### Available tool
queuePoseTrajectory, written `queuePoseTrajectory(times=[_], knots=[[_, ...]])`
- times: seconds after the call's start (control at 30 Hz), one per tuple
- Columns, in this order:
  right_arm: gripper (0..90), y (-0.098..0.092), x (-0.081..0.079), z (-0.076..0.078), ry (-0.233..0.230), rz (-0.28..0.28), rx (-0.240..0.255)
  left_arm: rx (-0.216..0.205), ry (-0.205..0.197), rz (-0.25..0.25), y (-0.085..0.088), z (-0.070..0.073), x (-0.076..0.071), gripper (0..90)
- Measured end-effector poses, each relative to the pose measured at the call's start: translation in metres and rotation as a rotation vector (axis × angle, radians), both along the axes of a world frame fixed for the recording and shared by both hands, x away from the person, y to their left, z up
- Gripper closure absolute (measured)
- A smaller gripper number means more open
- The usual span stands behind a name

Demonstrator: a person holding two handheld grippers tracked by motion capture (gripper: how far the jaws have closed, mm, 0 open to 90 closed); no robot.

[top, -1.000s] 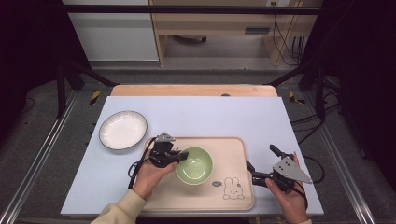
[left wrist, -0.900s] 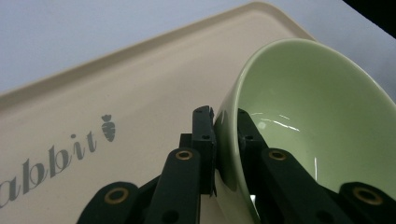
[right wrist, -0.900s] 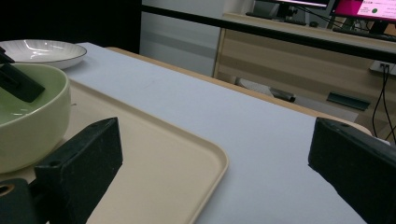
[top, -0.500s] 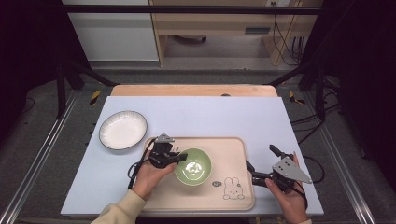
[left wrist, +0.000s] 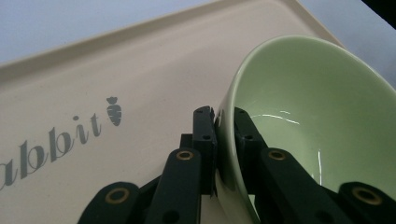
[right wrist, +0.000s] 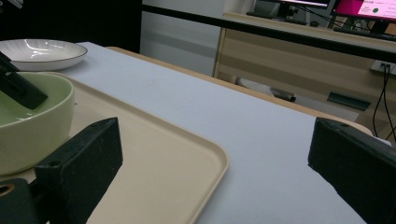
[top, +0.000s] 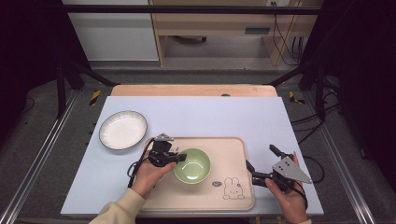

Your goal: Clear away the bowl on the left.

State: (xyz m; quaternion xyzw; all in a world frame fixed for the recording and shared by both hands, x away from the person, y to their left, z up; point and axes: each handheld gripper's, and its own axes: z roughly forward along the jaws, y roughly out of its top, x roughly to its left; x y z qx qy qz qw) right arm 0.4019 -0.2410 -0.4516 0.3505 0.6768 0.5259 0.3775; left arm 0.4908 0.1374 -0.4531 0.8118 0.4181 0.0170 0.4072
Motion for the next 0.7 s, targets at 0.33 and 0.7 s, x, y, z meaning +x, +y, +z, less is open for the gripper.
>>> queuePoseTrajectory(times=[0.33, 0.7], knots=[[3.2, 0.0003, 0.0001, -0.0002, 0.001, 0.0, -0.001, 0.023, -0.013, 0.002, -0.0007, -0.0004, -0.001, 82.3], [3.2, 0.0005, 0.0003, -0.0005, 0.004, 0.001, -0.003, 0.032, -0.024, -0.006, -0.0012, -0.0002, -0.0022, 80.7]])
